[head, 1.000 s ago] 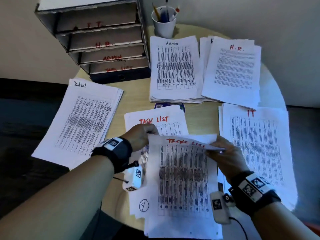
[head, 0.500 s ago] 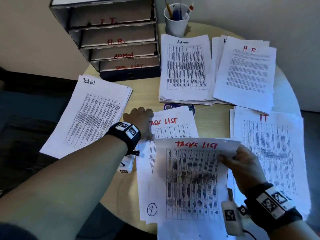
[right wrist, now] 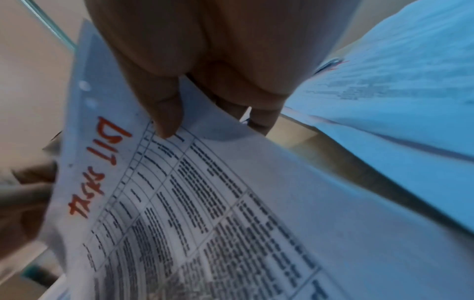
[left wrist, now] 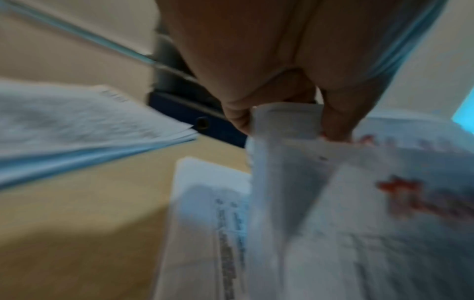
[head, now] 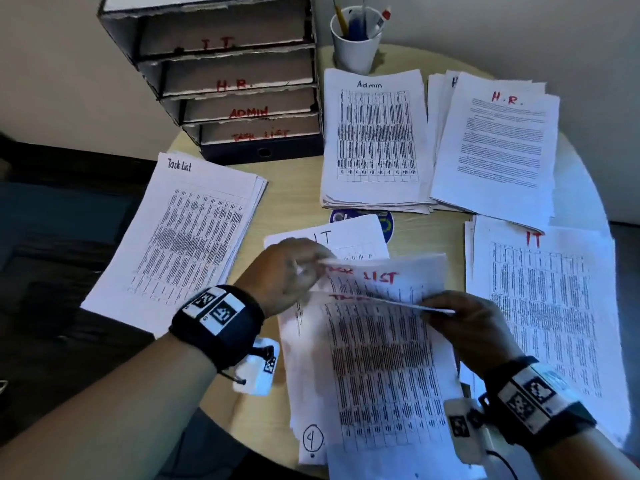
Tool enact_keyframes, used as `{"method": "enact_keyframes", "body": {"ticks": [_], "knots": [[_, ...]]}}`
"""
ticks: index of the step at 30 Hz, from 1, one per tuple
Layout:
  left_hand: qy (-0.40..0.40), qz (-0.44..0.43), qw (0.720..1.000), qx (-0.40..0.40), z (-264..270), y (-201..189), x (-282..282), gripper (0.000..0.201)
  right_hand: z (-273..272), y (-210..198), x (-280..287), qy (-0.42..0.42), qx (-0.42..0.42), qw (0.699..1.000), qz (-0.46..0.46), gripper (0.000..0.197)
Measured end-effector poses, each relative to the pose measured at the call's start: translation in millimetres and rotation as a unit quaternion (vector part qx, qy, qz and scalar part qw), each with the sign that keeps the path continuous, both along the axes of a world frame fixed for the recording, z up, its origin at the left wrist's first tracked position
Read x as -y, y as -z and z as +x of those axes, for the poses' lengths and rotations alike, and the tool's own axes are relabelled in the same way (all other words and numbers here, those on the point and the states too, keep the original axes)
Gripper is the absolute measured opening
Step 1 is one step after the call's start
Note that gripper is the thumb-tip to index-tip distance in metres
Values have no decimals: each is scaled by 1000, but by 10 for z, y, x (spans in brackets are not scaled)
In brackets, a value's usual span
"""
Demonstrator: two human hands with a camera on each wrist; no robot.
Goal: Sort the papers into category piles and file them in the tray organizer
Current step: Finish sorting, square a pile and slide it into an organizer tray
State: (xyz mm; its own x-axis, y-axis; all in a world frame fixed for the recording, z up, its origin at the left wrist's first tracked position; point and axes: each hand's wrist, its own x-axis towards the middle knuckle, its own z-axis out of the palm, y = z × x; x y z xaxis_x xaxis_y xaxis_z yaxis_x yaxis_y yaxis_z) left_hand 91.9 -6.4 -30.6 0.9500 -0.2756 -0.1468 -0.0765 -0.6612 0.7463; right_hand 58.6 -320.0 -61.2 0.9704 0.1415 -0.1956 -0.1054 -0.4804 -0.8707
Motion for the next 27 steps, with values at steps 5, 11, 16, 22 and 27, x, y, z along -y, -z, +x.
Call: {"method": "enact_keyframes", "body": {"ticks": [5, 11, 16, 22, 27], "knots": [[-146, 251, 948, -132, 245, 352, -325, 61, -54, -53, 41, 63, -55, 992, 98, 34], [-152, 312, 931, -111, 276, 367, -258, 61, -68, -30, 101, 110, -89, 980, 140, 29], [-234, -165, 949, -133, -119, 264, 13, 38, -7, -38, 91, 149, -111, 964, 193, 18], [-221, -257, 900, -274, -532, 189, 333, 67, 95, -297, -128, 265, -130, 910, 290, 16], [-215, -171, 925, -264, -640, 153, 317, 69, 163, -373, -179, 305, -135, 910, 245, 52]]}}
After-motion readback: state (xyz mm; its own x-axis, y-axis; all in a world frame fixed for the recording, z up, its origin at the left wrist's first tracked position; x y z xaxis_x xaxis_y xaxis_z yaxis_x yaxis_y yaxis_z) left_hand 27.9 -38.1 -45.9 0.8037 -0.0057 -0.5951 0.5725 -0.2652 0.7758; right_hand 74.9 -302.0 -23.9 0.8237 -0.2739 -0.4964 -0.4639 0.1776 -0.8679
